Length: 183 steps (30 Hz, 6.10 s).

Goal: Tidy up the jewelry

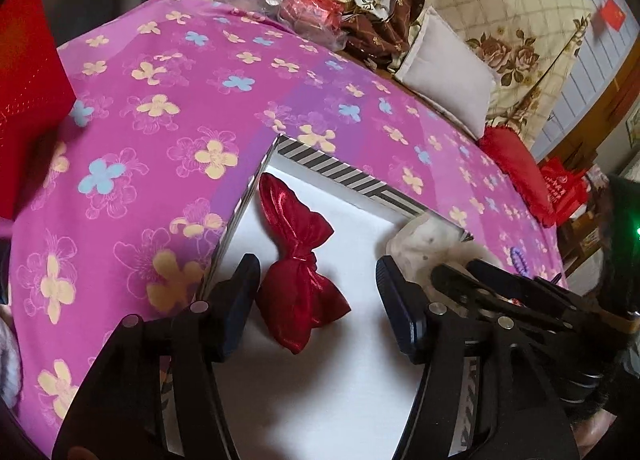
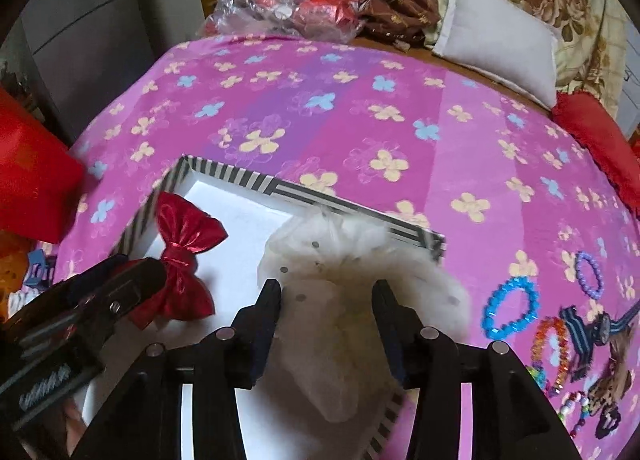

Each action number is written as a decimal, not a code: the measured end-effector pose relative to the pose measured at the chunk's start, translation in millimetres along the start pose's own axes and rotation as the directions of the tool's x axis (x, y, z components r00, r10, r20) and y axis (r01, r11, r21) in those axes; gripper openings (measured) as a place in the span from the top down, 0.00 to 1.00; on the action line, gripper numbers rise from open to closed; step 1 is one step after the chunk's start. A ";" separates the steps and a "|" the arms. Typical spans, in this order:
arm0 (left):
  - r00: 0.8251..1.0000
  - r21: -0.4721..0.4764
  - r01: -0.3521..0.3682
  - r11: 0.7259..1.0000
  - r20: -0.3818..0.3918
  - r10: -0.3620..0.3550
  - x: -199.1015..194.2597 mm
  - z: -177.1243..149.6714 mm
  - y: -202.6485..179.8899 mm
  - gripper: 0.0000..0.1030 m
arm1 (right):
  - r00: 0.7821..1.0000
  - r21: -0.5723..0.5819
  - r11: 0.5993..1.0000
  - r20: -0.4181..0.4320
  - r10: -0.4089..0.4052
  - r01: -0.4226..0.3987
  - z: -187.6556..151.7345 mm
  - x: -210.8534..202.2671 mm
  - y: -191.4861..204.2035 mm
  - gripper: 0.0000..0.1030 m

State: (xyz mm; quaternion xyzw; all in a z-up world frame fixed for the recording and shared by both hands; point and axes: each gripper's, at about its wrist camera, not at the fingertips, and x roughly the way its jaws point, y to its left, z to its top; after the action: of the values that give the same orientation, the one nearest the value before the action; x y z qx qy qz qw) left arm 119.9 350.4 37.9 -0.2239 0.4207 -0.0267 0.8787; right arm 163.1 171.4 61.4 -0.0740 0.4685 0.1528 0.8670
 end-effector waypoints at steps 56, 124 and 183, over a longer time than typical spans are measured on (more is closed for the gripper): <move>0.993 0.367 0.081 0.927 -0.113 -0.042 -47.2 -200.8 -171.3 0.47 | 0.989 0.141 0.979 0.000 -0.150 0.149 -162.4 -55.5 -219.4 0.73; 0.992 0.389 0.102 0.916 -0.106 -0.066 -77.6 -174.2 -231.3 0.96 | 0.973 0.285 0.940 0.184 0.140 -0.189 -266.8 -108.7 -254.7 0.84; 0.997 0.012 -0.052 0.999 0.064 0.051 -81.3 -70.6 4.8 0.78 | 0.996 0.106 0.992 -0.058 -0.064 0.069 -199.9 -73.6 -111.8 0.70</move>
State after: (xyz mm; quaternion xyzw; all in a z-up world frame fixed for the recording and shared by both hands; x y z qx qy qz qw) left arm 13.8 347.6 56.4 -0.2080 0.3979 0.0001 0.8935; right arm 4.8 -2.6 11.2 -0.0469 0.4969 0.0963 0.8612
